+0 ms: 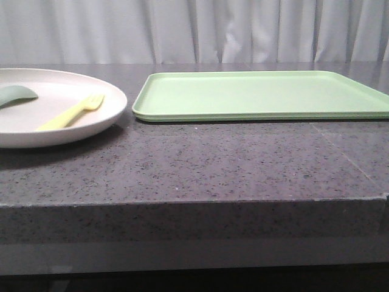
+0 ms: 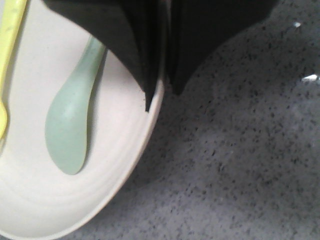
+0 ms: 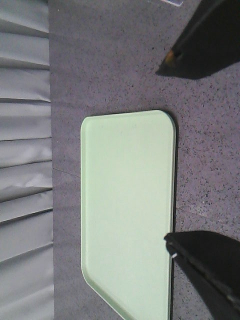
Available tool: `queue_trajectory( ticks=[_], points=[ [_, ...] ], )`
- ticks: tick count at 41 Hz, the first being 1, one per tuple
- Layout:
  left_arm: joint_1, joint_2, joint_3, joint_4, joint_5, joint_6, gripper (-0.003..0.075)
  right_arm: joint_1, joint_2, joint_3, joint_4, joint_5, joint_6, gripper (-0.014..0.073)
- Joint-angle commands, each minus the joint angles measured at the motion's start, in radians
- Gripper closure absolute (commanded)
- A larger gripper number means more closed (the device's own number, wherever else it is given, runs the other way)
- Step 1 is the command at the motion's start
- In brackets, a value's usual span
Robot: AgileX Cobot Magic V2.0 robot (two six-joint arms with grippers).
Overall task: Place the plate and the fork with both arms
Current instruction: 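Lift the plate with the left gripper and carry it over the tray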
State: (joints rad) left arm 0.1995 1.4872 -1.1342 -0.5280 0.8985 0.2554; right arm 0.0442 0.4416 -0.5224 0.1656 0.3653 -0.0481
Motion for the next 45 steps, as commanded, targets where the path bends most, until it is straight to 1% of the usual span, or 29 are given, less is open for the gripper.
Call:
queue_trajectory(
  ticks=[1,7,13,17,21,29,38,45],
  points=[
    [-0.004,-0.036,-0.066,-0.12,-0.02,0.009,0.0738,-0.006,0.014,-0.04,0.004,-0.067,-0.009,-0.0042],
    [-0.041,-0.036,-0.132,-0.157,-0.013,0.009,0.0738,-0.006,0.014,-0.04,0.004,-0.067,-0.009,-0.0042],
    [-0.123,-0.034,-0.19,-0.157,-0.038,0.008,0.0738,-0.006,0.014,-0.04,0.004,-0.067,-0.009,-0.0042],
    [-0.202,-0.014,-0.228,-0.157,-0.07,-0.002,0.0738,-0.006,0.014,-0.04,0.004,-0.067,-0.009,-0.0042],
    [-0.285,0.038,-0.283,-0.157,-0.079,-0.018,0.0738,-0.006,0.014,-0.04,0.004,-0.067,-0.009,-0.0042],
    [-0.448,0.207,-0.46,-0.155,-0.082,-0.069,0.0738,-0.006,0.014,-0.04,0.004,-0.067,-0.009,-0.0042],
    [-0.58,0.383,-0.664,-0.153,-0.08,-0.107,0.0738,-0.006,0.014,-0.04,0.004,-0.066,-0.009,-0.0042],
    [-0.628,0.493,-0.793,-0.115,-0.073,-0.171,0.0738,-0.006,0.014,-0.04,0.004,-0.066,-0.009,-0.0042]
  ],
)
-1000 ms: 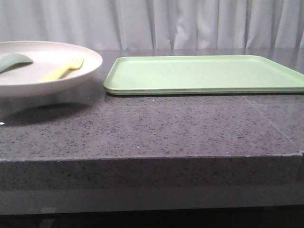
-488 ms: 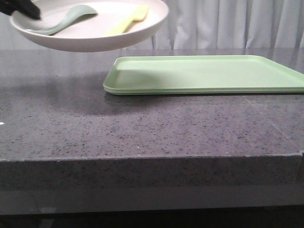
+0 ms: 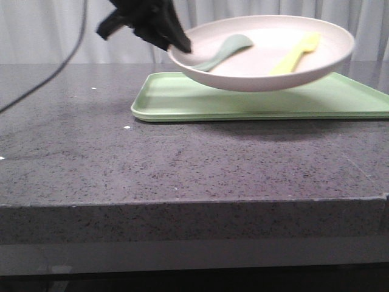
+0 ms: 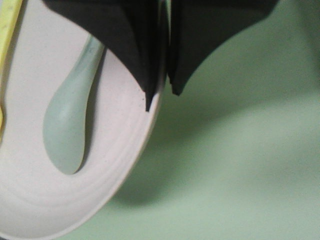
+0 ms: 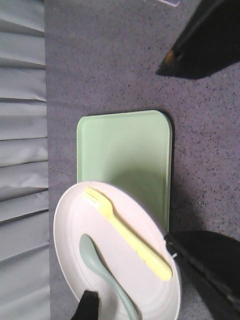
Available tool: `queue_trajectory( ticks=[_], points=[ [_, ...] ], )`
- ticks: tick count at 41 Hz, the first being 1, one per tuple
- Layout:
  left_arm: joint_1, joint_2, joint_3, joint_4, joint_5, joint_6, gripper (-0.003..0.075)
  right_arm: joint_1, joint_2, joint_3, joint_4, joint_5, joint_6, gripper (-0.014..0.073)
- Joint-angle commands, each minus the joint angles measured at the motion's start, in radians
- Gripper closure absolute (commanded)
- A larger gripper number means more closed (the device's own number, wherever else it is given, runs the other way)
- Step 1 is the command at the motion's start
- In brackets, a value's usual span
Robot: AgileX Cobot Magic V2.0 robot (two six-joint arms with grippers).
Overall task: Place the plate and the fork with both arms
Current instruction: 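Lift the plate with the left gripper and carry it over the tray, then lower the plate onto the green tray and open the left gripper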
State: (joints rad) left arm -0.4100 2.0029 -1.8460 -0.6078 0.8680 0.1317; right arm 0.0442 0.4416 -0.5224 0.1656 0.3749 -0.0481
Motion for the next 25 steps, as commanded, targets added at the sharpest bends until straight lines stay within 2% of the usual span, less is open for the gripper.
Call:
queue_trajectory(
  ticks=[1,7,15,25],
  points=[
    [-0.02,-0.011,-0.099,-0.033,-0.041,-0.064,0.0738,-0.006,0.014,-0.04,0.004,-0.075,-0.009,-0.0042],
    [-0.02,0.037,-0.16,-0.029,-0.049,-0.149,0.0738,-0.006,0.014,-0.04,0.004,-0.075,-0.009,-0.0042],
    [-0.02,0.049,-0.164,-0.002,-0.092,-0.259,0.0736,-0.006,0.014,-0.04,0.004,-0.075,-0.009,-0.0042],
    [-0.02,0.056,-0.158,0.15,-0.089,-0.468,0.0736,-0.006,0.014,-0.04,0.004,-0.075,-0.009,-0.0042]
  ],
)
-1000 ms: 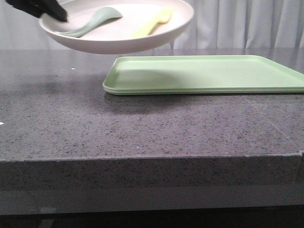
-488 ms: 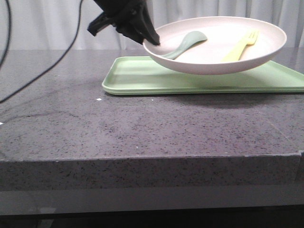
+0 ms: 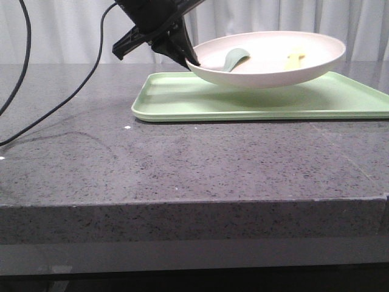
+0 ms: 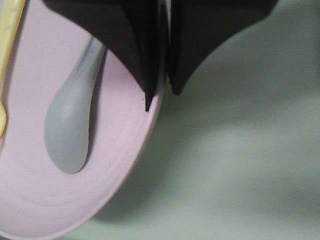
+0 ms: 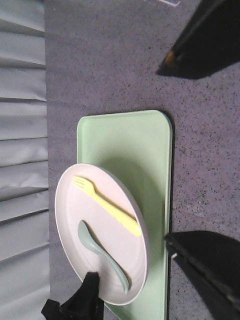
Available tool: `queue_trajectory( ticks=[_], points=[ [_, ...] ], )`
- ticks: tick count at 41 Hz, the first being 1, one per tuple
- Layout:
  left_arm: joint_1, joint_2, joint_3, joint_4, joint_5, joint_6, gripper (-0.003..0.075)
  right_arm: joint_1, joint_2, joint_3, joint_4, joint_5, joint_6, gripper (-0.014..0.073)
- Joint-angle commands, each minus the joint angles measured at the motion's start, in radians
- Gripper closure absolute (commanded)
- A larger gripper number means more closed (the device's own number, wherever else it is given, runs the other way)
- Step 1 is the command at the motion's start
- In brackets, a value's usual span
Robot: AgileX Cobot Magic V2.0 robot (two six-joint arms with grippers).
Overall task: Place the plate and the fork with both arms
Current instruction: 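Lower the plate onto the green tray and open the left gripper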
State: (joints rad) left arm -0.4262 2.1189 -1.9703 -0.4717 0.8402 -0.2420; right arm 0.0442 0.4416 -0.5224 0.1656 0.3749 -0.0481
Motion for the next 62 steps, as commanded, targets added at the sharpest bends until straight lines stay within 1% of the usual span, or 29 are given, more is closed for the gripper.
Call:
queue_trajectory(
  ticks=[1,5,8,17,38,50,53,56,62],
  points=[
    [-0.004,-0.057,-0.034,0.032,-0.059,-0.113,0.0736,-0.006,0.014,-0.04,0.004,-0.075,-0.009,-0.0042],
    [-0.004,-0.048,-0.034,0.101,-0.059,-0.194,0.0736,-0.006,0.014,-0.04,0.004,-0.075,-0.009,-0.0042],
    [-0.004,-0.037,-0.034,0.117,-0.059,-0.227,0.0736,-0.006,0.014,-0.04,0.004,-0.075,-0.009,-0.0042],
    [-0.005,0.008,-0.034,0.117,-0.055,-0.227,0.0738,-0.006,0.014,-0.04,0.004,-0.075,-0.009,-0.0042],
    [-0.016,0.008,-0.034,0.135,-0.054,-0.218,0.0737,-0.006,0.014,-0.04,0.004,-0.075,-0.009,-0.0042],
    [-0.017,0.005,-0.036,0.136,-0.054,-0.169,0.0727,-0.006,0.014,-0.04,0.004,-0.075,-0.009,-0.0042],
    [-0.017,0.005,-0.036,0.136,-0.054,-0.153,0.0694,-0.006,0.014,-0.04,0.004,-0.075,-0.009,-0.0042],
    [-0.017,0.005,-0.036,0.136,-0.054,-0.149,0.0636,-0.006,0.014,-0.04,0.004,-0.075,-0.009,-0.0042],
    [-0.023,0.005,-0.036,0.135,-0.055,-0.147,0.0478,-0.006,0.014,-0.04,0.004,-0.075,-0.009,-0.0042]
  ],
)
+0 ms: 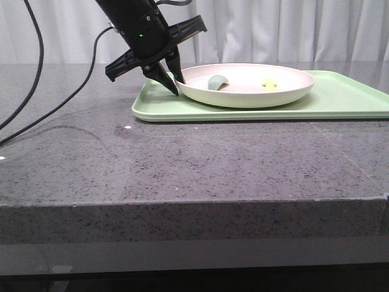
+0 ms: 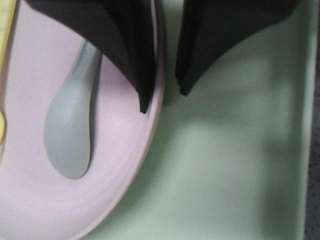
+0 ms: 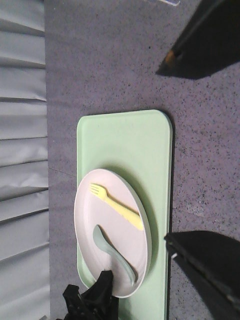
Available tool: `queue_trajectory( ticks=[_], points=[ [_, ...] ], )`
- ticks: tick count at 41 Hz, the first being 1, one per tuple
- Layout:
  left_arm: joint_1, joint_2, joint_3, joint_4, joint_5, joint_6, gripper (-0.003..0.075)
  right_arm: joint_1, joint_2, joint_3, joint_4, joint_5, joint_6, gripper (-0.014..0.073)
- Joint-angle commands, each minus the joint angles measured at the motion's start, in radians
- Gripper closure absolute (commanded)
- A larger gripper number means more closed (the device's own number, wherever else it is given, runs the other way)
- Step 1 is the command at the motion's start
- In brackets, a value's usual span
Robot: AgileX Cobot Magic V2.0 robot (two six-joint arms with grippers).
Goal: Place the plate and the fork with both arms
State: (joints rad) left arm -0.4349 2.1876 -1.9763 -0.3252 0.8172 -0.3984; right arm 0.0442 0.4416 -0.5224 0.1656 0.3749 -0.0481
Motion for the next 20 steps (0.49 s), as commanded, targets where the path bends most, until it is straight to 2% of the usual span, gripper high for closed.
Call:
queue_trajectory(
  ticks=[1,4,20],
  points=[
    [-0.014,-0.064,-0.03,-0.016,-0.037,0.014,0.0449,-0.006,0.014,-0.04,0.004,-0.075,-0.009,-0.0042],
    [-0.017,-0.071,-0.03,-0.025,-0.048,0.014,0.0419,-0.006,0.014,-0.04,0.004,-0.075,-0.009,-0.0042],
    [0.025,-0.211,-0.03,0.079,-0.009,0.037,0.0427,-0.006,0.014,-0.04,0.004,-0.075,-0.009,-0.0042]
  ],
)
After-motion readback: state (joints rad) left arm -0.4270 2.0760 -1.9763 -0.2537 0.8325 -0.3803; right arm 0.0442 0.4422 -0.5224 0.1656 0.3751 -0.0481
